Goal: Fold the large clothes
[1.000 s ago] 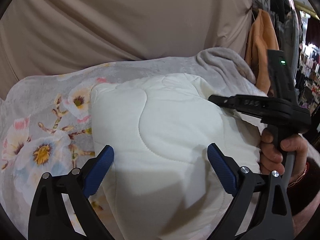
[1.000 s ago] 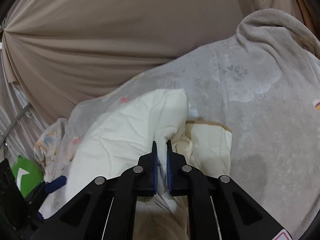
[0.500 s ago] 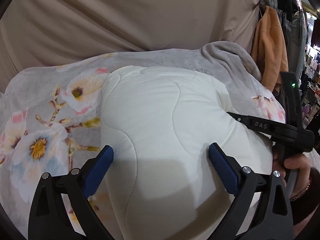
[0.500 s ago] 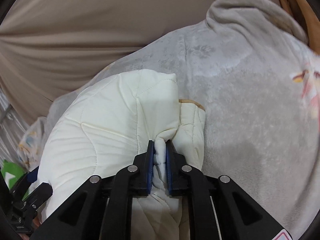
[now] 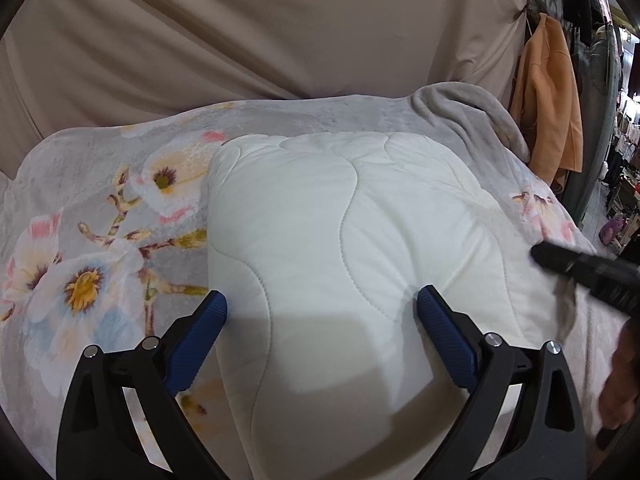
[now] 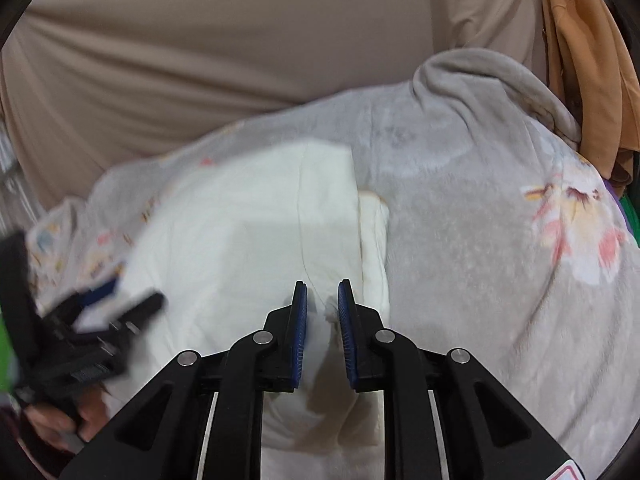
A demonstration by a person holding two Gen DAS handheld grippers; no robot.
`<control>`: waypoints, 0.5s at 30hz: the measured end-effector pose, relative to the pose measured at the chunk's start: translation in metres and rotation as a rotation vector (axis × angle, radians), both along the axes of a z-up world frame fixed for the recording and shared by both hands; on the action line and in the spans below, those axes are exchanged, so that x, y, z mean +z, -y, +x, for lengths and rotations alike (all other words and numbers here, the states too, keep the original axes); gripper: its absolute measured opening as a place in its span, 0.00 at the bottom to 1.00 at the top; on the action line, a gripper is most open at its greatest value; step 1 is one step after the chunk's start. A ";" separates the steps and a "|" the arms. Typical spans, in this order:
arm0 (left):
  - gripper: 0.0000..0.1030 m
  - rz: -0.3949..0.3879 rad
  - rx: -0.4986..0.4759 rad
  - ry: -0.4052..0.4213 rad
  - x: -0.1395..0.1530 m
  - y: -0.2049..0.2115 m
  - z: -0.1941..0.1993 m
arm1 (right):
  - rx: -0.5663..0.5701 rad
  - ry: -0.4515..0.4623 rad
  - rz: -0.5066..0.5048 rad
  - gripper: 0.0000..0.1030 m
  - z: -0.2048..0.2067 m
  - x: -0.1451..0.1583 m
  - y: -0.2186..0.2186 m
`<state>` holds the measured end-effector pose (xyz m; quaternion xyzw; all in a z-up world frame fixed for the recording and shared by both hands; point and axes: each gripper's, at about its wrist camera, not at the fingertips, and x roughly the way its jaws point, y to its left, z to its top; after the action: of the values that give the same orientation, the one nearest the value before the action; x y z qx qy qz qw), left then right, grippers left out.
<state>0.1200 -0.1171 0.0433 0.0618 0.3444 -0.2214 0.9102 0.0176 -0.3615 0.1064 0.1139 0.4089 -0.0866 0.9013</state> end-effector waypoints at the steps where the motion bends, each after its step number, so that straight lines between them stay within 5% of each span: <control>1: 0.91 -0.005 -0.015 -0.009 0.001 -0.002 -0.005 | 0.001 -0.014 -0.006 0.16 -0.003 -0.008 -0.001; 7: 0.91 0.065 -0.150 -0.042 -0.009 -0.025 -0.058 | -0.013 -0.029 0.049 0.17 -0.007 -0.026 0.010; 11: 0.90 0.133 -0.086 -0.117 -0.045 -0.041 -0.059 | -0.012 -0.032 0.059 0.18 -0.006 -0.030 0.009; 15: 0.89 0.092 -0.014 -0.170 -0.062 -0.058 -0.040 | -0.015 -0.037 0.061 0.18 -0.007 -0.030 0.009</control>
<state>0.0797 -0.0591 -0.0186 0.0870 0.4297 -0.2162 0.8724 0.0111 -0.3700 0.0763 0.1425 0.4273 -0.0828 0.8890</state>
